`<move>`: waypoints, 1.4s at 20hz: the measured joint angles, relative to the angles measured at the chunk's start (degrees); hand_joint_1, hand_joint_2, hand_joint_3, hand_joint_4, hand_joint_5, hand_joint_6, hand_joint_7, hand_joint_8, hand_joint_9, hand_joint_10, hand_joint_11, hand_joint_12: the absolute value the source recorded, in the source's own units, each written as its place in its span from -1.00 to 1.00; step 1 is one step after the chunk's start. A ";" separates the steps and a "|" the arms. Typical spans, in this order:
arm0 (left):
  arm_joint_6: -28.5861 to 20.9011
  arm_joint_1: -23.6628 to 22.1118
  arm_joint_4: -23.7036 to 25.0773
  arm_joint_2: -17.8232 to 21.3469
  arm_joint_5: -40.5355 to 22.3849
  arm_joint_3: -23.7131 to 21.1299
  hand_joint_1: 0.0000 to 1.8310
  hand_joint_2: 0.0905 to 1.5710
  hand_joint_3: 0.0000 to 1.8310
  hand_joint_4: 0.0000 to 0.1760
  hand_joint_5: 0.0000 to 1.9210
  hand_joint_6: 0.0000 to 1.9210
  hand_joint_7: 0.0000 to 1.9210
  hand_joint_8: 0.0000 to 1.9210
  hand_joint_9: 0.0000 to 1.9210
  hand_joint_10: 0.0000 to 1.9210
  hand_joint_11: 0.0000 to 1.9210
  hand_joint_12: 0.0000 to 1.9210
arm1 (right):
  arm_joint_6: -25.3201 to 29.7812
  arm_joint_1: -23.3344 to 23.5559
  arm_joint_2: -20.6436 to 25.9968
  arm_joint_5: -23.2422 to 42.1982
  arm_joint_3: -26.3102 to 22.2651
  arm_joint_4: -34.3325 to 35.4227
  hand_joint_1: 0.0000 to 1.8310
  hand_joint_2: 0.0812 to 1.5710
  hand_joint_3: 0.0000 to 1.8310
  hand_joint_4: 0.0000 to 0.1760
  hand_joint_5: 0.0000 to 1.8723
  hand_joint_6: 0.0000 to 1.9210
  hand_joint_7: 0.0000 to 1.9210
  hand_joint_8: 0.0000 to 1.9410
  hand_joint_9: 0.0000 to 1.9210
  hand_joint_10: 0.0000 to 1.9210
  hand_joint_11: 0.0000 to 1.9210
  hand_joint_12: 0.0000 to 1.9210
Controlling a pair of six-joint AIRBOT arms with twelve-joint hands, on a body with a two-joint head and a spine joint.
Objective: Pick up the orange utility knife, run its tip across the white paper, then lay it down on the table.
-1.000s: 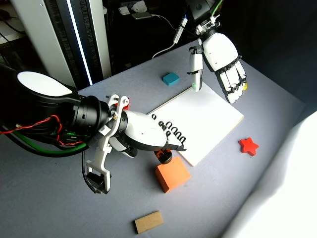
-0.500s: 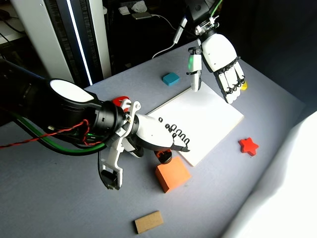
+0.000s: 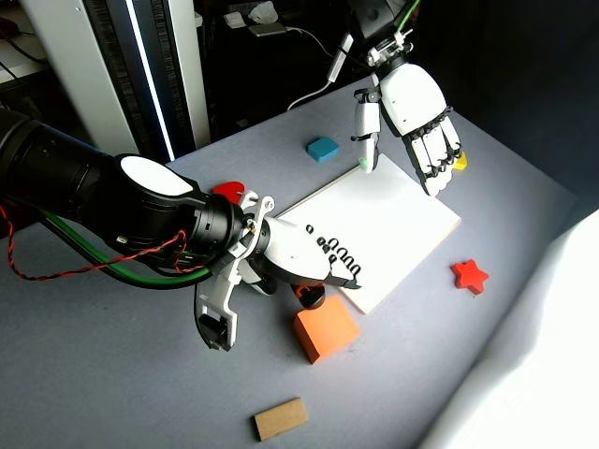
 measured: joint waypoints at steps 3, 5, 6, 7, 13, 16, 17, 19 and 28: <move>0.00 -0.02 -0.04 -0.22 -0.13 0.02 -1.00 0.58 -1.00 -0.63 -0.93 -1.00 -0.81 -1.00 -0.73 -0.99 -1.00 -0.01 | 0.11 -1.31 -0.17 0.28 0.00 0.02 0.34 0.48 -0.98 -1.00 -1.00 -1.00 -1.00 -1.00 -1.00 -1.00 -1.00 -1.00; -0.02 -0.17 -0.02 -0.37 0.20 0.07 -1.00 0.59 -1.00 -0.60 -0.92 -1.00 -0.80 -0.99 -0.70 -0.98 -1.00 0.03 | 0.13 -1.38 -0.13 -0.28 0.00 0.07 0.36 0.57 -0.94 -1.00 -1.00 -1.00 -1.00 -1.00 -1.00 -1.00 -1.00 -1.00; 0.02 -0.20 0.13 -0.37 0.11 0.07 -1.00 0.59 -1.00 -0.56 -0.92 -1.00 -0.79 -1.00 -0.69 -0.98 -1.00 0.08 | 0.13 -1.38 -0.13 -0.48 0.00 0.02 0.25 0.70 -0.96 -1.00 -0.92 -0.95 -0.87 -0.99 -0.93 -0.96 -1.00 -0.77; 0.02 -0.20 0.11 -0.37 0.04 0.20 -1.00 0.59 -1.00 -0.56 -0.92 -1.00 -0.79 -1.00 -0.69 -0.98 -1.00 0.08 | 0.13 -1.38 -0.13 -0.55 0.00 0.04 0.25 0.70 -0.96 -1.00 -0.92 -0.95 -0.87 -0.99 -0.93 -0.96 -1.00 -0.77; 0.02 -0.66 -0.17 -0.72 0.04 0.55 -0.99 0.59 -1.00 -0.54 -0.91 -1.00 -0.77 -1.00 -0.63 -0.98 -1.00 0.19 | 0.61 -0.37 -0.48 -1.09 -0.24 2.43 0.55 0.66 -1.00 -1.00 0.21 0.99 0.32 1.00 0.38 1.00 0.24 1.00; 0.02 -0.66 0.00 -0.72 0.02 0.55 -1.00 0.58 -1.00 -0.55 -0.91 -0.99 -0.75 -0.99 -0.61 -0.98 -1.00 0.24 | 0.72 -0.02 -0.46 -1.64 -0.24 2.80 0.65 0.72 -1.00 0.94 0.63 1.00 0.84 1.00 0.91 1.00 0.96 1.00; 0.02 -0.66 -0.02 -0.72 0.02 0.55 -1.00 0.58 -1.00 -0.53 -0.91 -1.00 -0.75 -0.99 -0.61 -0.98 -1.00 0.24 | 0.72 0.26 -0.24 -1.90 -0.24 2.75 0.64 0.71 -1.00 0.99 0.64 1.00 0.82 1.00 0.91 1.00 0.96 1.00; 0.04 -0.66 -0.04 -0.72 -0.04 0.55 -1.00 0.58 -1.00 -0.52 -0.91 -1.00 -0.75 -0.99 -0.61 -0.98 -1.00 0.24 | 0.09 0.85 0.35 -1.95 -0.22 0.81 0.64 0.71 -1.00 1.00 0.64 1.00 0.82 1.00 0.91 1.00 0.97 1.00; 0.09 -0.66 0.02 -0.72 0.00 0.55 -1.00 0.58 -1.00 -0.51 -0.93 -1.00 -0.75 -1.00 -0.60 -0.99 -1.00 0.27 | -25.27 2.38 4.76 -1.86 -4.48 32.09 0.68 0.71 -1.00 1.00 0.59 1.00 0.75 1.00 0.84 1.00 0.89 1.00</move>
